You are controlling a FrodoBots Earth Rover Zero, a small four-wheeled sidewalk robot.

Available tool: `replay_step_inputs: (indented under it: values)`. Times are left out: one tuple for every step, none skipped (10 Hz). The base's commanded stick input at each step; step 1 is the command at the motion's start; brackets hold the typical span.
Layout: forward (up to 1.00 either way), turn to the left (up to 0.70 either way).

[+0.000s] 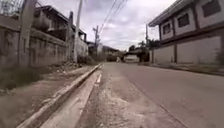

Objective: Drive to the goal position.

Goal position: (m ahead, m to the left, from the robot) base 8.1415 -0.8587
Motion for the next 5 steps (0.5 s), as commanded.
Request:
replay_step_inputs:
  values:
    - [0.70, 0.00]
    - [0.70, 0.00]
    - [0.70, 0.00]
    - [0.70, 0.02]
    - [0.70, 0.05]
